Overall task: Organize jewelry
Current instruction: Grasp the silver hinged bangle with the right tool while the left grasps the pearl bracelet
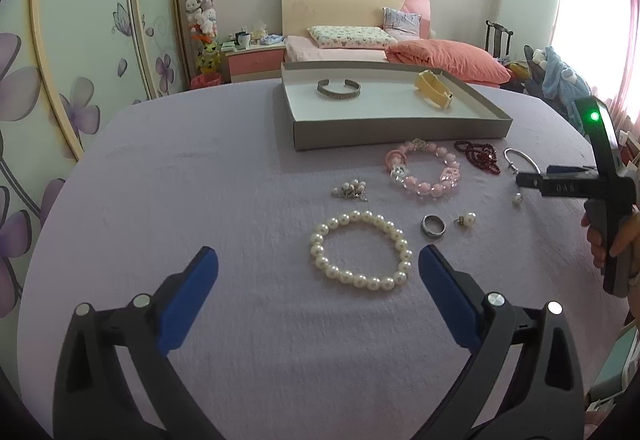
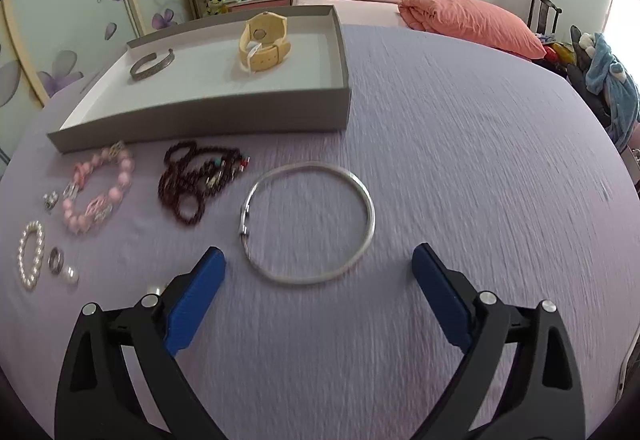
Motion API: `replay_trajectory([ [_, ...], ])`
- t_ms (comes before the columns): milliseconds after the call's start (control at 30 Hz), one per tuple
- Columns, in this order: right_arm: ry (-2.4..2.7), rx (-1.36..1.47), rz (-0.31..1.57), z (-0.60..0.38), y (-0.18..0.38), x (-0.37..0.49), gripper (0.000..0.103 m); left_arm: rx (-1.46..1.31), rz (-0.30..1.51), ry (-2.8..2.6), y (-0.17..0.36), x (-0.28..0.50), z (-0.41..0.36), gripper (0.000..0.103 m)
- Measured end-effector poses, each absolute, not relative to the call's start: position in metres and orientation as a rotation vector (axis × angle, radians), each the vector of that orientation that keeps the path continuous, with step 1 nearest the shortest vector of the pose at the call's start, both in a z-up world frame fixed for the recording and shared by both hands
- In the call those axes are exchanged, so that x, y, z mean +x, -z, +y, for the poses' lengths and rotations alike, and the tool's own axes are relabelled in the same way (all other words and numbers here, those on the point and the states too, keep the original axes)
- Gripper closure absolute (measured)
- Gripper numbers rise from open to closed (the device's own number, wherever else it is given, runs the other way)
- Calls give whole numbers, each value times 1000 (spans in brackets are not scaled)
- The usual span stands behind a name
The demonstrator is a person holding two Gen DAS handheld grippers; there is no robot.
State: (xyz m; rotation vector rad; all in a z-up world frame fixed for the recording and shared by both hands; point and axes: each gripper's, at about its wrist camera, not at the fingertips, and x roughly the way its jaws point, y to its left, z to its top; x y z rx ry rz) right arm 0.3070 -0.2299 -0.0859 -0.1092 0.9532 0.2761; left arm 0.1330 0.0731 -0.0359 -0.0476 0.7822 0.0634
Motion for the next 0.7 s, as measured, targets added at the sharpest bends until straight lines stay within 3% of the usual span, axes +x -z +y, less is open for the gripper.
replay_trajectory([
  [400, -292, -113, 930, -227, 85, 312, 9, -63, 795, -85, 38, 135, 81, 5],
  [433, -295, -112, 927, -227, 85, 312, 12, -63, 797, -86, 38, 136, 81, 5],
  [500, -306, -115, 915, -226, 81, 310, 30, -64, 800, -86, 39, 136, 81, 5],
  [700, -309, -110, 929, -227, 80, 309, 32, -64, 812, -95, 42, 137, 81, 5],
])
